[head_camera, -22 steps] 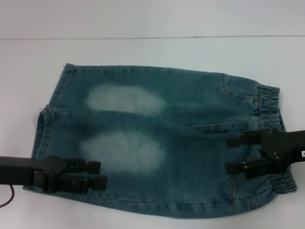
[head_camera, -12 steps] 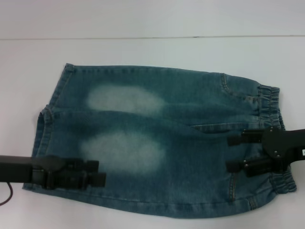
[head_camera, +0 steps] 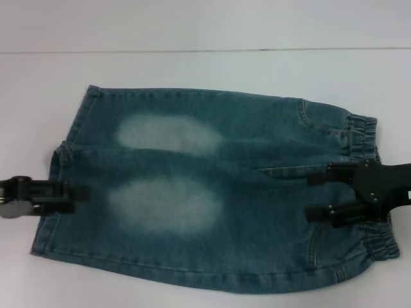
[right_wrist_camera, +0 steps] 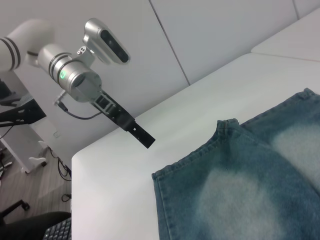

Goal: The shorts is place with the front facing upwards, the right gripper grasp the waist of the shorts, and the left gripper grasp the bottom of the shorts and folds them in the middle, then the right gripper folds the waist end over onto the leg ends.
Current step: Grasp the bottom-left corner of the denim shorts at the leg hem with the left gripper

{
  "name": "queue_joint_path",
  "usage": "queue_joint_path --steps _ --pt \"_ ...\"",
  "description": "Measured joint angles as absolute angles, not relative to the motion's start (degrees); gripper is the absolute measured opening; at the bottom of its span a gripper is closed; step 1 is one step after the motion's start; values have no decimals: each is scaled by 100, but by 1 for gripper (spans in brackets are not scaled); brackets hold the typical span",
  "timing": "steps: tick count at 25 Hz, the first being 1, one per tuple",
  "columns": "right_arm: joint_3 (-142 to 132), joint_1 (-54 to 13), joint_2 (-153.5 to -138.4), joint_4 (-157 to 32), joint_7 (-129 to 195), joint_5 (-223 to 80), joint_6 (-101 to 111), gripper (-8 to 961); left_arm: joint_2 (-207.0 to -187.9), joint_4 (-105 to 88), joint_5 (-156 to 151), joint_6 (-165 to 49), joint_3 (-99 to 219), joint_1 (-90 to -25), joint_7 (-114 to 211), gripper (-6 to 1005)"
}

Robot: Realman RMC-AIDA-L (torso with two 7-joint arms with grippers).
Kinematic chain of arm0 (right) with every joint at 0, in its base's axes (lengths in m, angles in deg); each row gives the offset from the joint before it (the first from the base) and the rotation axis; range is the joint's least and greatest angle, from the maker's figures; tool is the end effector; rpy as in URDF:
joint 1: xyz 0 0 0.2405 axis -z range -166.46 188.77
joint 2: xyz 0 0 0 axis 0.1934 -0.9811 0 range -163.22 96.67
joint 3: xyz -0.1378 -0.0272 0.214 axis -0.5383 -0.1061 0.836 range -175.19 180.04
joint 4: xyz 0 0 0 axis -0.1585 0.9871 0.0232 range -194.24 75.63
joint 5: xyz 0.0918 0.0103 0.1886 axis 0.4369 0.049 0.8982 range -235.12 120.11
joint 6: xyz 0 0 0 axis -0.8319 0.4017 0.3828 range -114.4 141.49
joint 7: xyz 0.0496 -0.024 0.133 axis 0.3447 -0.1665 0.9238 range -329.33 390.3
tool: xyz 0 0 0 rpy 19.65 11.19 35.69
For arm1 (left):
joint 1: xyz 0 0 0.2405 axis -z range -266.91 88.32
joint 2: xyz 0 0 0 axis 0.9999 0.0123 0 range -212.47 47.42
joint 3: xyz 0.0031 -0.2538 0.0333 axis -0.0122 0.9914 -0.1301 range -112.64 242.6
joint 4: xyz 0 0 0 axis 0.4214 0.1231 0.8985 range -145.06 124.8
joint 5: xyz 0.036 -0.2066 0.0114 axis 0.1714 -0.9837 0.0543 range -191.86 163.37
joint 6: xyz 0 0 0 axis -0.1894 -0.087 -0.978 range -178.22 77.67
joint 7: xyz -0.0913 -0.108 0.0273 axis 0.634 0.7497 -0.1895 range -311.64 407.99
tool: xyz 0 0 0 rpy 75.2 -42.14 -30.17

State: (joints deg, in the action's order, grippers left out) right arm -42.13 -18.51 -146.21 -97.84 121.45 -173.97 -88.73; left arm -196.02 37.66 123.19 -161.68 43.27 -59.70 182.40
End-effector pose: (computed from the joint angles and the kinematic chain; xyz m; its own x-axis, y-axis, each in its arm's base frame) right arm 0.2675 0.3062 0.0306 0.7751 -0.4992 -0.3873 -0.5031 -0.8585 0.0995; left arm -0.3006 0.2890 0.0792 0.1437 0.9559 0.2563 0.9543 -0.2025 0.2200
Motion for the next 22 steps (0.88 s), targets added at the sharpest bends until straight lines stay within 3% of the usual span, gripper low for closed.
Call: queue_joint_path --steps 7,22 --pt "-4239 -1887 -14613 -9789 12059 -17406 -8746 955 -19577 3919 13087 -15848 4420 -5962 18703 782" --pt "-4257 -1928 -14613 -9786 11947 -17423 -8647 955 -19607 3903 13975 -15065 4379 -5956 18798 783"
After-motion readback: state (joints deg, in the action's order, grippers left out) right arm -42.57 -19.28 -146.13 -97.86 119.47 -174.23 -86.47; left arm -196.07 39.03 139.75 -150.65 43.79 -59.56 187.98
